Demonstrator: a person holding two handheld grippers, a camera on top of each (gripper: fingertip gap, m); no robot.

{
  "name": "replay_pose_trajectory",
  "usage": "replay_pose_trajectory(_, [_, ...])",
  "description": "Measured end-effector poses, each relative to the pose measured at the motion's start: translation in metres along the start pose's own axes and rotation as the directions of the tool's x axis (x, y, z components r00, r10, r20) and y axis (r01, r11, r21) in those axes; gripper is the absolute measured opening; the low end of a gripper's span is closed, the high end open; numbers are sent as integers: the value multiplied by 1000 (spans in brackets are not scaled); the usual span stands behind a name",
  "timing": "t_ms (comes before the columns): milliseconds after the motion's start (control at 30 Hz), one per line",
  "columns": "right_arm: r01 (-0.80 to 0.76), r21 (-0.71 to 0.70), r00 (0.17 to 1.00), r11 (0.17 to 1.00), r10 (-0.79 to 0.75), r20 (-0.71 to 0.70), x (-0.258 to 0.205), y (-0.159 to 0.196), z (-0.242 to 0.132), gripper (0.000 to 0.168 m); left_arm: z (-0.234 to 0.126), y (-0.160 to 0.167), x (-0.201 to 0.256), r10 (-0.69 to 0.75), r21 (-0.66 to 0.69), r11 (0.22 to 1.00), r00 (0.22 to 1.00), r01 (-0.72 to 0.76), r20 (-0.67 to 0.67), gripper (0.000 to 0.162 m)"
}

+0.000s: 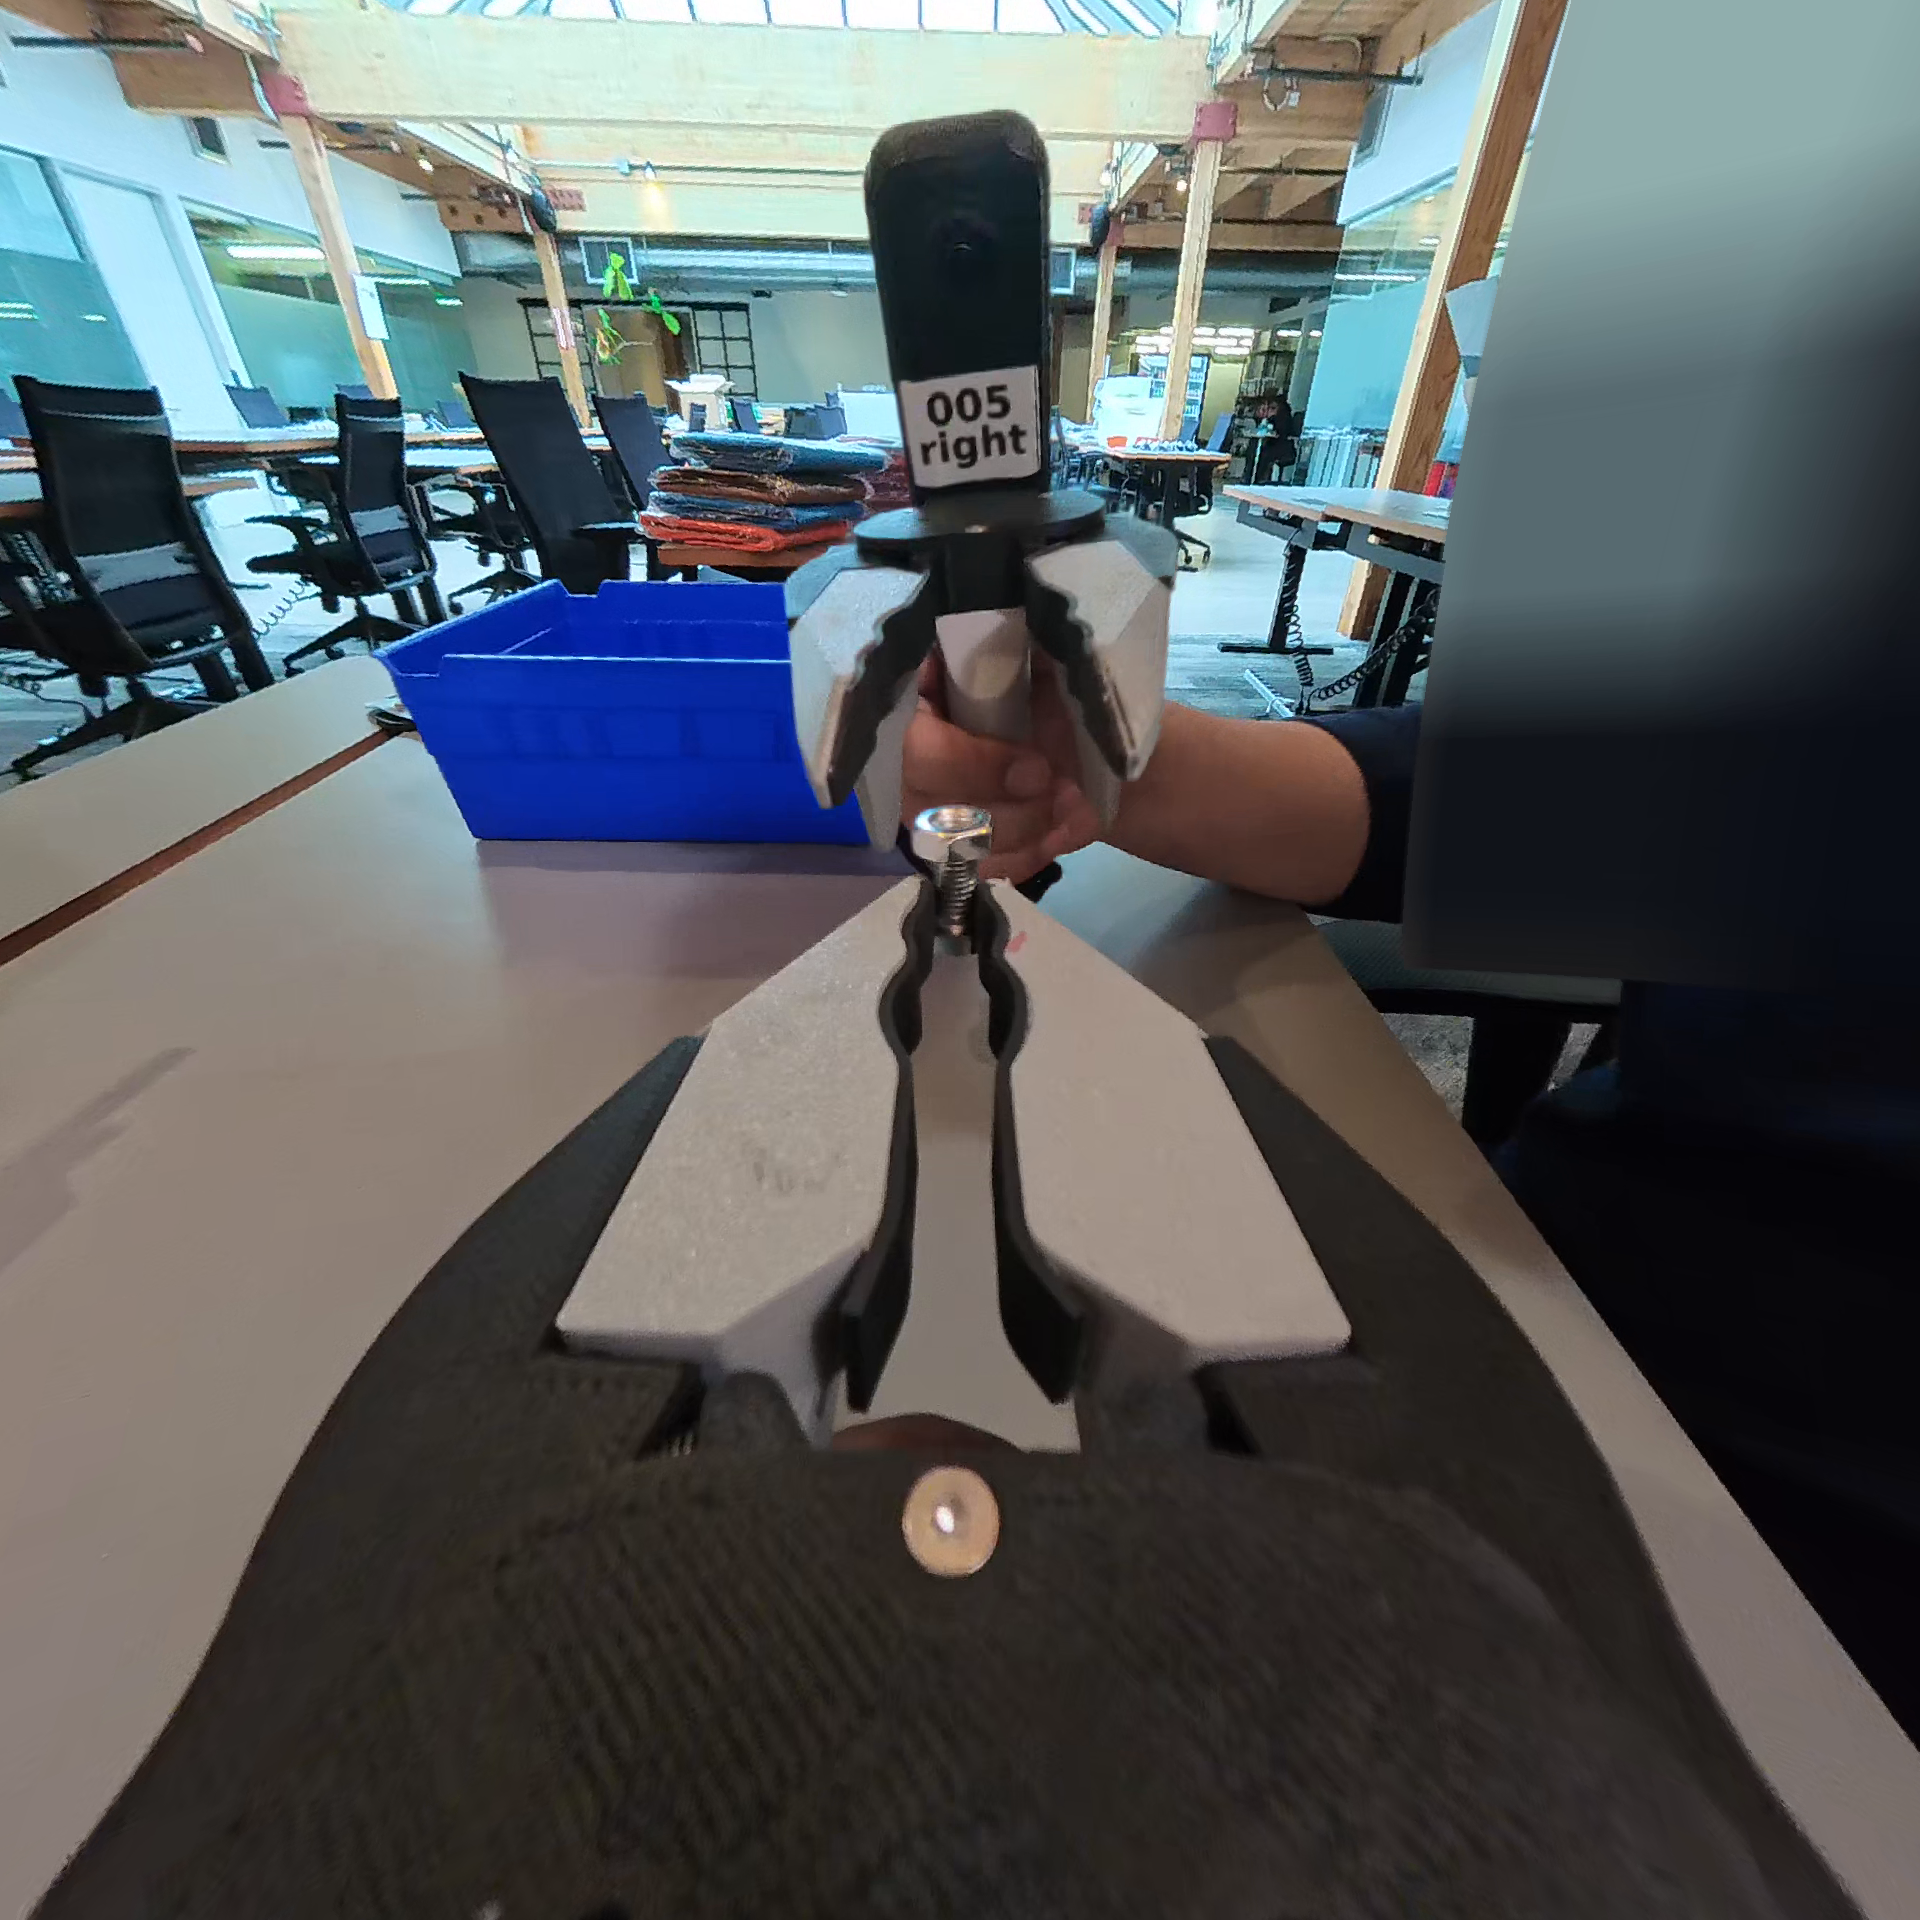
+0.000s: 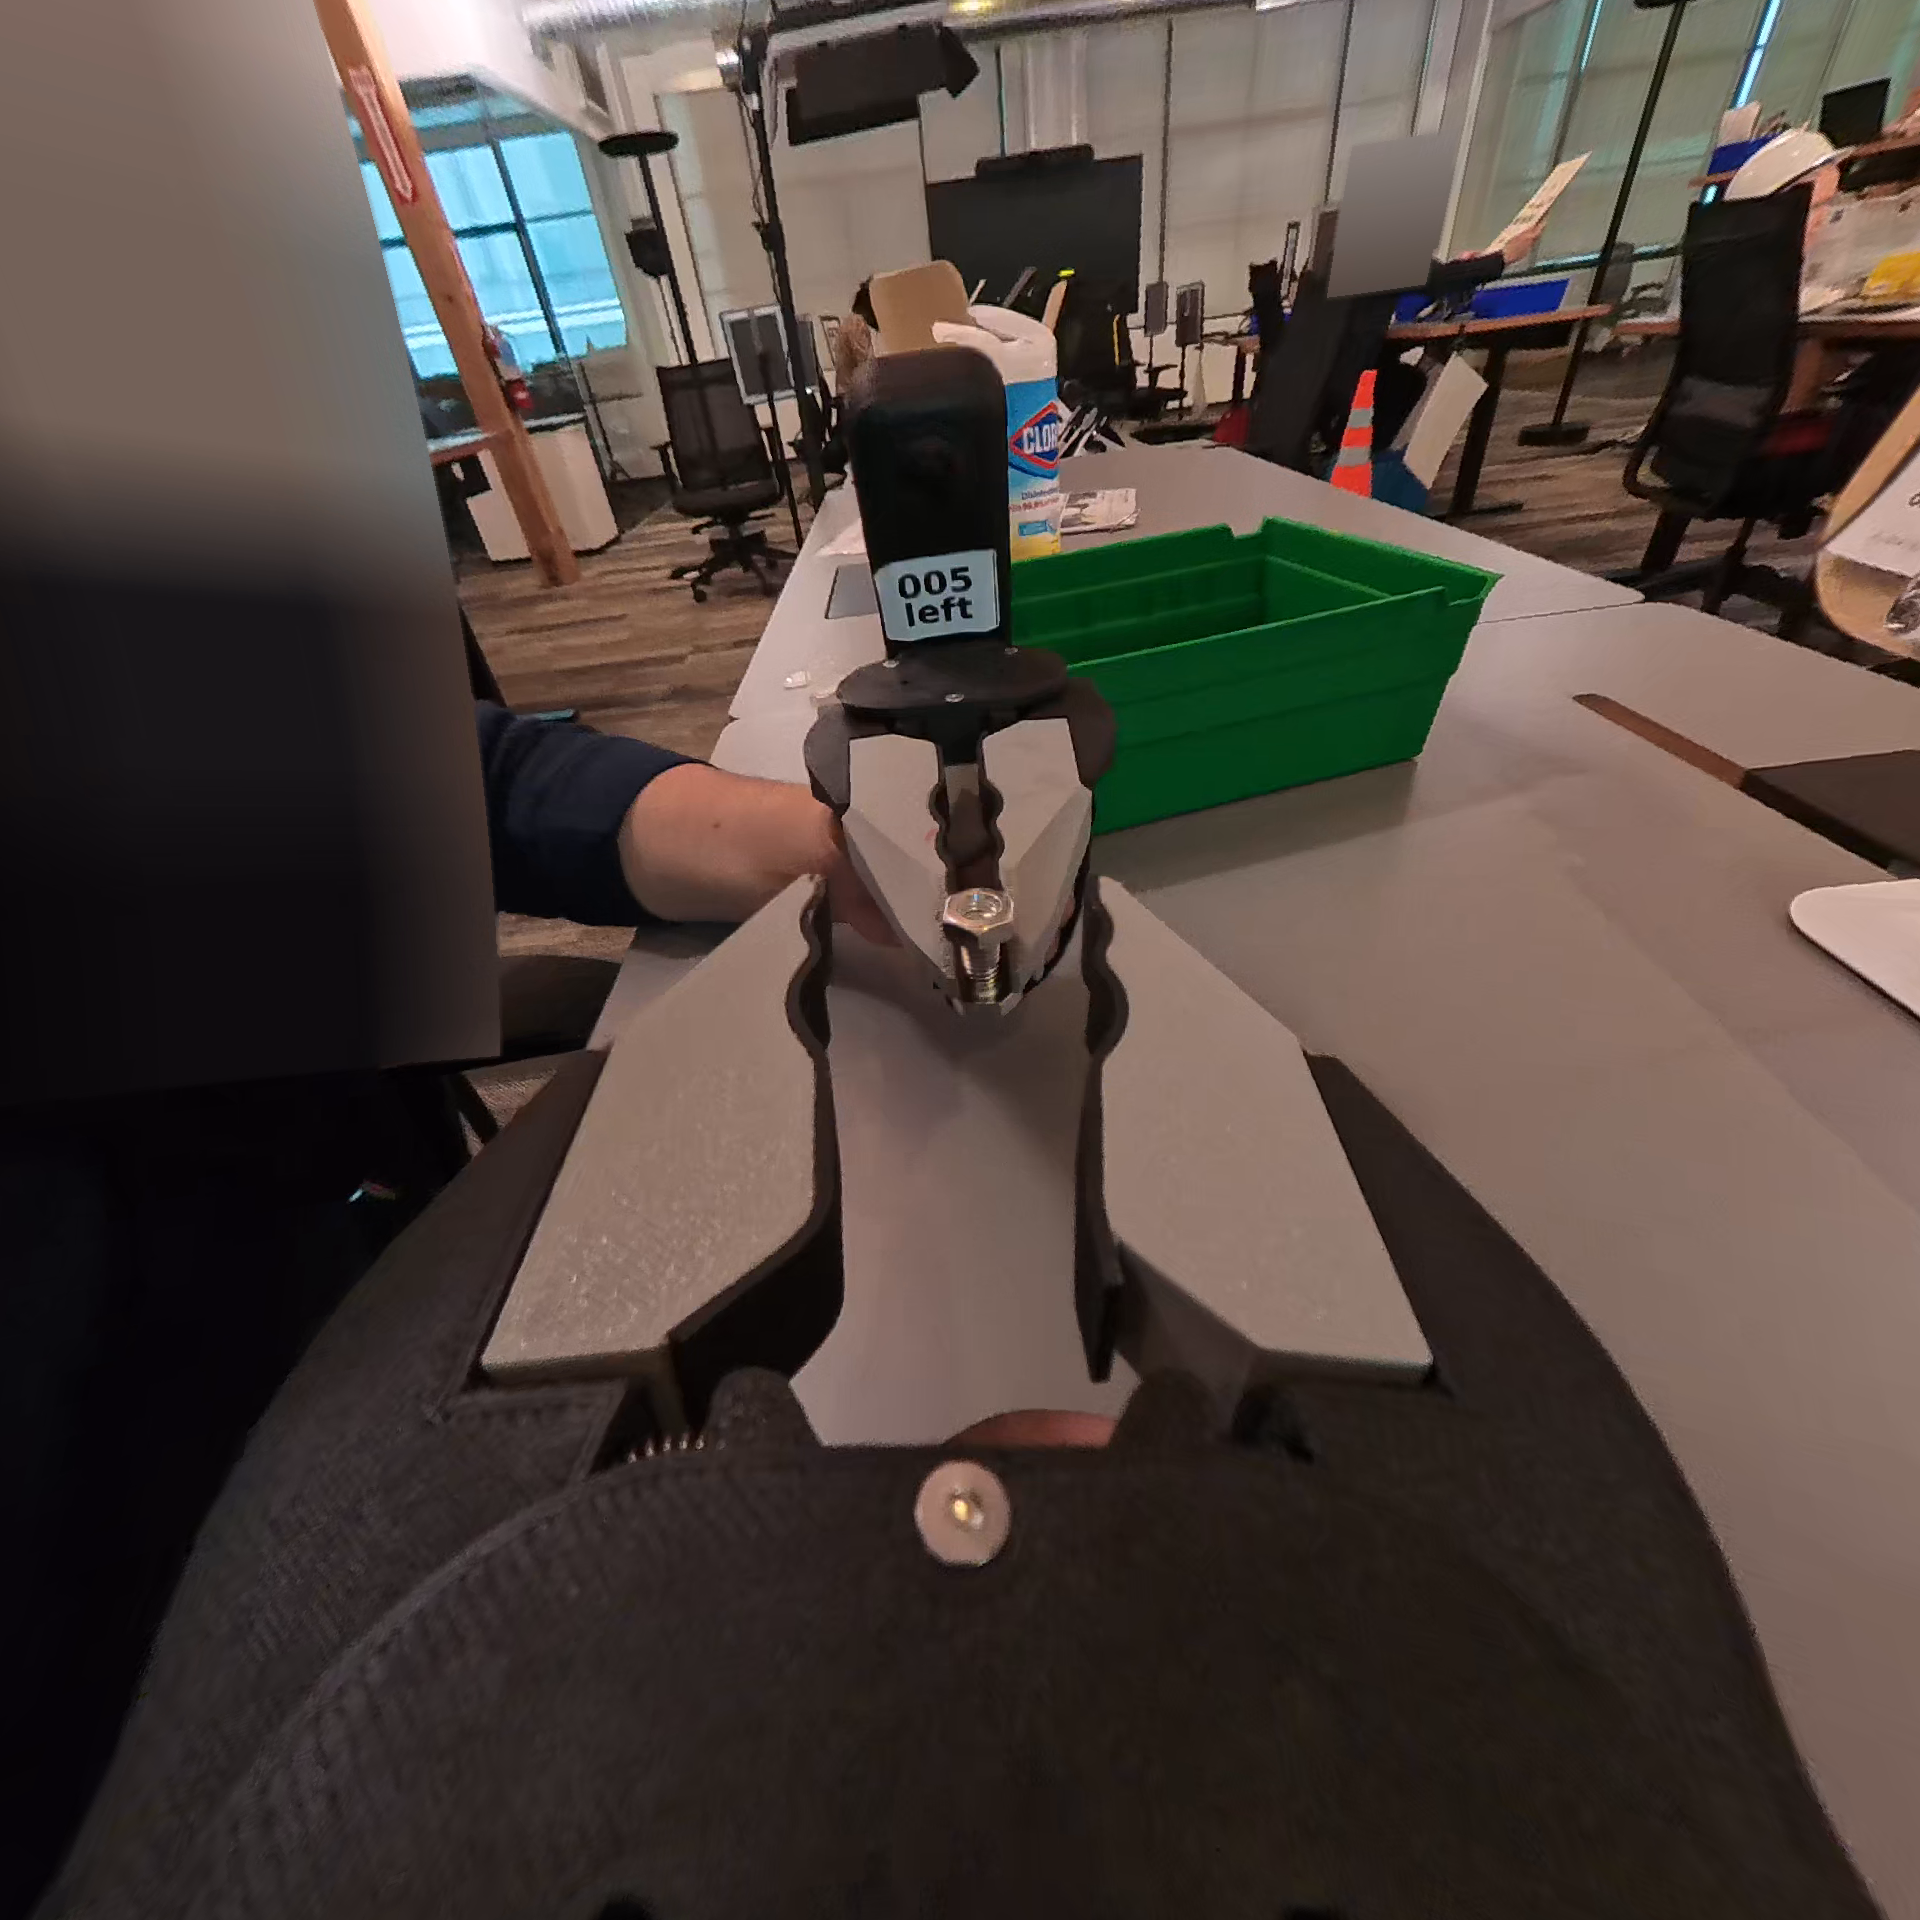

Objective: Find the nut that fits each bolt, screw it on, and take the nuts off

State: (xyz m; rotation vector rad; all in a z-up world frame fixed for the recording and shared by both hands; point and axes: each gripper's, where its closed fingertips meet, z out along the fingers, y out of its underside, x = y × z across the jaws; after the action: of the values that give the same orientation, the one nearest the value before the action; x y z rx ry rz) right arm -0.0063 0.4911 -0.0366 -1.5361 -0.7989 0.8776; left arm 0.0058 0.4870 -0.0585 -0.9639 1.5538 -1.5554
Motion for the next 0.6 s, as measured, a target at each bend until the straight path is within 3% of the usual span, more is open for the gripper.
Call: replay_pose_trajectory(600, [21, -5, 1000, 1000, -21, 14, -6, 6, 13, 42, 0, 0, -1, 6, -9, 1000, 1000, -6, 16, 5])
